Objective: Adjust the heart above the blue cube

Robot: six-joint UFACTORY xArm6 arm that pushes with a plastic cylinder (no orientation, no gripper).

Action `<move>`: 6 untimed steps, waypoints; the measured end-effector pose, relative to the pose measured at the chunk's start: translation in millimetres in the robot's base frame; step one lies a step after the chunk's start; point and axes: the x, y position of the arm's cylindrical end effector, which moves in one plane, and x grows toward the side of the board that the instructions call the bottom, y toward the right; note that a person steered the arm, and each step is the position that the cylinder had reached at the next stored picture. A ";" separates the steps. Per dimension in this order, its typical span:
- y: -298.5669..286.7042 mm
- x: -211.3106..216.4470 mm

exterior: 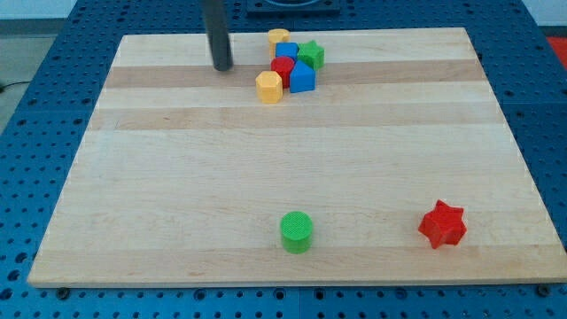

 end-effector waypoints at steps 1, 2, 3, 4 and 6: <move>10.4 -53.5; 64.4 -65.9; 108.9 -60.9; 153.8 -56.1; 112.8 -63.6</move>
